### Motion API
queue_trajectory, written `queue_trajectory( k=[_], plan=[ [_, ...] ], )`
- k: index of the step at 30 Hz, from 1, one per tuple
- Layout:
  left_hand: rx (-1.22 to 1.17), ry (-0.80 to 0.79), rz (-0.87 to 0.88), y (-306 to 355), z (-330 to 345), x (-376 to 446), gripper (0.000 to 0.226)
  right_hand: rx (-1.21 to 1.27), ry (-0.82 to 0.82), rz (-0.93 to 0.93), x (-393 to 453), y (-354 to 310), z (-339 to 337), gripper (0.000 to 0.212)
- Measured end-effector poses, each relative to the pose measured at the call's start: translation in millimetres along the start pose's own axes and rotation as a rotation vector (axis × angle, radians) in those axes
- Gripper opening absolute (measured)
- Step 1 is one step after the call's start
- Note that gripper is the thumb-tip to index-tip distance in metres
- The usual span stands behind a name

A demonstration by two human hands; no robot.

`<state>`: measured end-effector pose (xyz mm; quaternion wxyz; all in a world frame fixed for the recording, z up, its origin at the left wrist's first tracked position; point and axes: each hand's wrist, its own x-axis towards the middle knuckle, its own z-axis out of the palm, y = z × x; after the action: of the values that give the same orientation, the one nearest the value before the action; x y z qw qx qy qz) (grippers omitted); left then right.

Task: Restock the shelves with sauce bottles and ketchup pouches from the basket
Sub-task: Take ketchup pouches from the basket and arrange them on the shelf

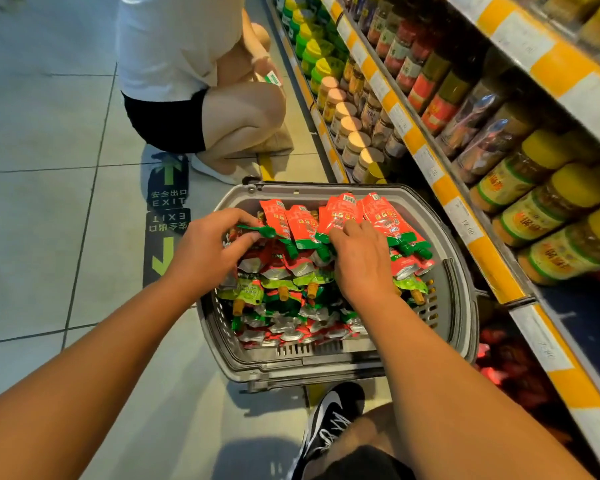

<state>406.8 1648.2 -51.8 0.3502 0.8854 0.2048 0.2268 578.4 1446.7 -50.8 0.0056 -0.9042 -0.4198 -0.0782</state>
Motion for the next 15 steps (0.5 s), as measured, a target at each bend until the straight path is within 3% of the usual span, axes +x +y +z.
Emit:
queue_trajectory(
  k=[7, 13, 15],
  plan=[
    [0.078, -0.136, 0.088, -6, 2, 6, 0.035, 0.105, 0.081, 0.066, -6, 10, -13, 0.024],
    [-0.001, 0.114, 0.063, 3, -7, 11, 0.019, 0.284, 0.170, 0.308, -25, 23, -39, 0.016],
    [-0.098, 0.154, 0.030, 10, -12, 18, 0.024, 0.343, 0.198, 0.351, -35, 25, -50, 0.011]
  ],
)
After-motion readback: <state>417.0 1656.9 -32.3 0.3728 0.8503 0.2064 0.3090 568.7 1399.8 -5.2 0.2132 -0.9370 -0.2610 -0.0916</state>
